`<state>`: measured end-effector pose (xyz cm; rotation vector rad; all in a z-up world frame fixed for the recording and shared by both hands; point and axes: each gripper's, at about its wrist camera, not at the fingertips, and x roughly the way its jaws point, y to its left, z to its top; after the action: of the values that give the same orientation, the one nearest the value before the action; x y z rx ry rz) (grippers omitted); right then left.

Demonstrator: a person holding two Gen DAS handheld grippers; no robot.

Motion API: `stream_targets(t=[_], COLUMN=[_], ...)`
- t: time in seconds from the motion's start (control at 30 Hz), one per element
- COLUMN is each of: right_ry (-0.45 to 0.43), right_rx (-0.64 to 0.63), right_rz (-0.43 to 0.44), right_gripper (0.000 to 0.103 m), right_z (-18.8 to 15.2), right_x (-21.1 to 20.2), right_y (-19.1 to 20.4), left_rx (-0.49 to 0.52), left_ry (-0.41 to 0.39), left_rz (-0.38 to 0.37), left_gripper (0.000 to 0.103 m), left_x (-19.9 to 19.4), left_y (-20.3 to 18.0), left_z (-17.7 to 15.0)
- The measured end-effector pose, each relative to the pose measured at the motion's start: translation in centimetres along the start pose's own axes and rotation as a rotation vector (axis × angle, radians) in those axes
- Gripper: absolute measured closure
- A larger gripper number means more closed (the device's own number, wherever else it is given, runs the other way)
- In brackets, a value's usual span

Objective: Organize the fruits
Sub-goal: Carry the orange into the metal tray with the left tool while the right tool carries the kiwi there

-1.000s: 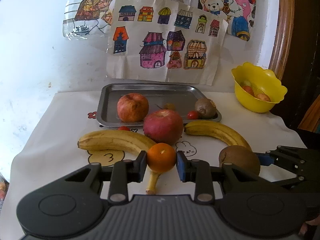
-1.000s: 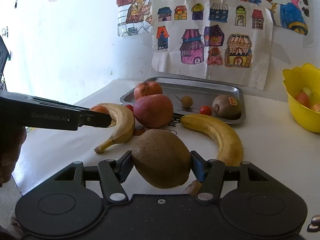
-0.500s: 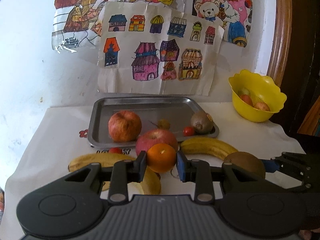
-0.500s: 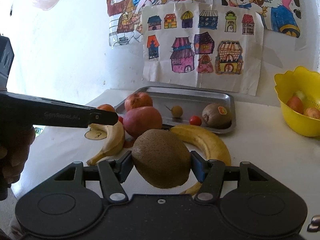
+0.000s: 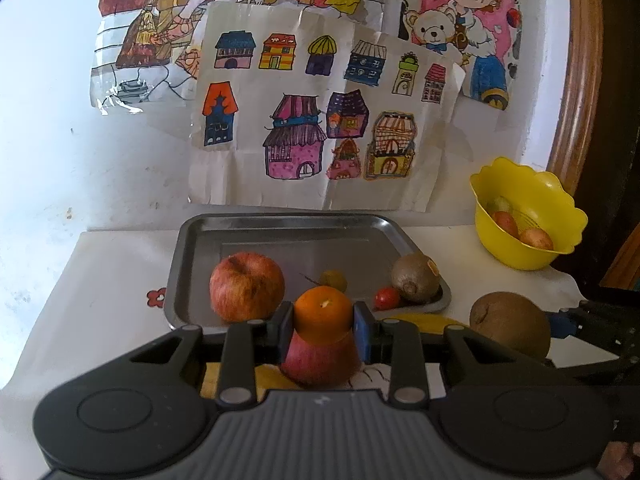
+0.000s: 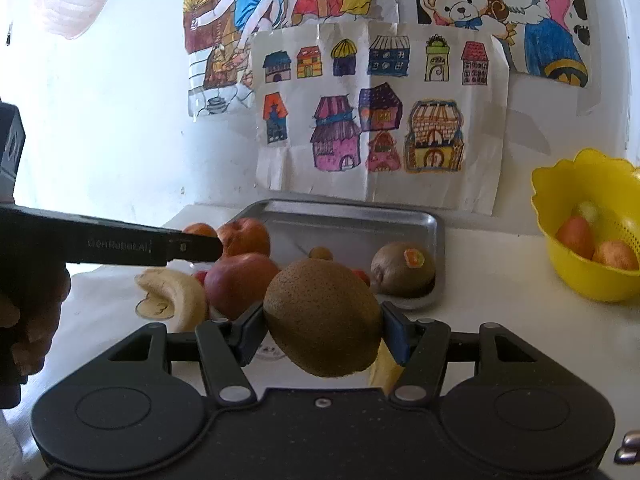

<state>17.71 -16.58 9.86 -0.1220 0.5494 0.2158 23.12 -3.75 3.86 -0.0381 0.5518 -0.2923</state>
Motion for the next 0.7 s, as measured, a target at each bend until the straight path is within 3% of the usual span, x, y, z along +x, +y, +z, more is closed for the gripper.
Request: stream_targets(t=[0.27, 0.7], right_ry=[-0.002, 0.021], right_rx=[-0.010, -0.046], right_rz=[-0.001, 0.006], right_gripper=[0.041, 0.041], right_z=[1.8, 5.2], right_x=[2.9, 9.5], right_y=[-1.4, -3.4], left_rx=[-0.043, -0.031], left_ry=[-0.013, -0.015], left_rz=[0.005, 0.016], left_gripper=[0.069, 0.069], left_x=[2.9, 8.7], left_y=[1.4, 1.3], left_z=[2.0, 4.7])
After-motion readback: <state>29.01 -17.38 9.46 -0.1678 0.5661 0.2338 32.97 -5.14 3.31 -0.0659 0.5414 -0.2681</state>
